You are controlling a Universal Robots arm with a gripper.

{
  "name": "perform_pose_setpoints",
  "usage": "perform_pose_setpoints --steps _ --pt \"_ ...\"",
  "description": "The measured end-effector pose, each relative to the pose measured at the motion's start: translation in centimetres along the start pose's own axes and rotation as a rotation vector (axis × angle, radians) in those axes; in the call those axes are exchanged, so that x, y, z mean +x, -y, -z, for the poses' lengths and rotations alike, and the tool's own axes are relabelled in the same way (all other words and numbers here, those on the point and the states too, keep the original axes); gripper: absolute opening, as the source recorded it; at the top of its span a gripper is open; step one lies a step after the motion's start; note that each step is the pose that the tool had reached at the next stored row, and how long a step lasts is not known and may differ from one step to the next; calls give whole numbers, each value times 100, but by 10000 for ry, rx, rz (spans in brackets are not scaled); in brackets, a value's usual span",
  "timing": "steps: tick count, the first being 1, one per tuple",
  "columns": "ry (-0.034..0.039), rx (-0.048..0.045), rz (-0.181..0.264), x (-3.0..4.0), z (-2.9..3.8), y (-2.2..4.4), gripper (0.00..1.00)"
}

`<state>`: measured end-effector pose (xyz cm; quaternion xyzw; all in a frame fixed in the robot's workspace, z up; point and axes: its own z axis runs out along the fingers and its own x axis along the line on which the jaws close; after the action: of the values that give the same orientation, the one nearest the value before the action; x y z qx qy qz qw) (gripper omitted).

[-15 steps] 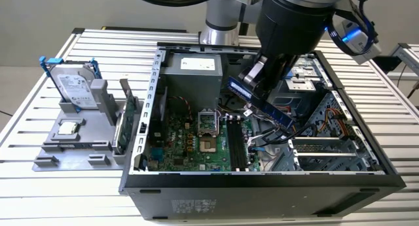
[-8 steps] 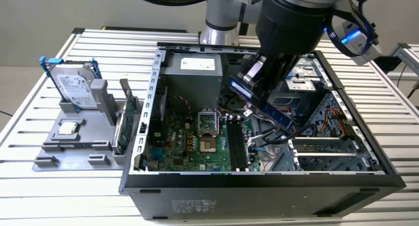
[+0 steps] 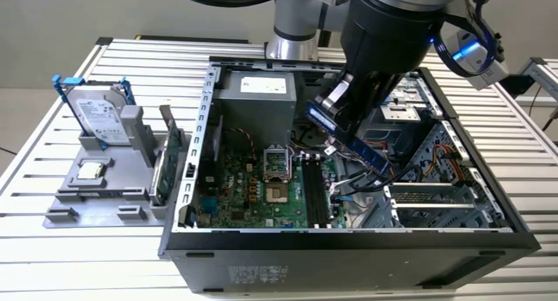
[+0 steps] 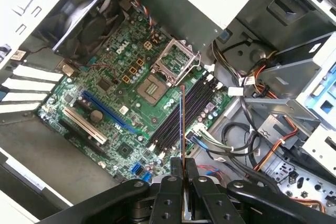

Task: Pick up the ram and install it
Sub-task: 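Insert the ram into the slot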

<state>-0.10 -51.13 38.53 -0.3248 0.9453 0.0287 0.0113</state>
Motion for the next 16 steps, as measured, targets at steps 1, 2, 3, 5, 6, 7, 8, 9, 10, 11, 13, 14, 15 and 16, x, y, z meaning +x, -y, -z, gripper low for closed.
perform_pose_setpoints --steps 1,2,3,5,6,7,8,9,10,11,13,14,15,16 --pt "2 2 -46 0 0 0 0" --pt "3 4 -92 0 0 0 0" --pt "6 6 -136 0 -1 0 0" --pt "10 10 -228 0 -2 0 0" --pt "13 11 -276 0 -2 0 0" --pt "15 12 -316 0 -3 0 0" --pt "17 14 -362 0 -3 1 0" --pt "19 16 -408 0 -3 1 0" --pt "22 18 -456 -1 -4 1 0" --pt "23 20 -501 -1 -4 1 0" --pt "28 24 -596 -1 -5 1 0" --pt "30 26 -640 -1 -5 1 0" --pt "32 28 -687 -1 -6 1 0" --pt "34 30 -732 -1 -6 1 0"
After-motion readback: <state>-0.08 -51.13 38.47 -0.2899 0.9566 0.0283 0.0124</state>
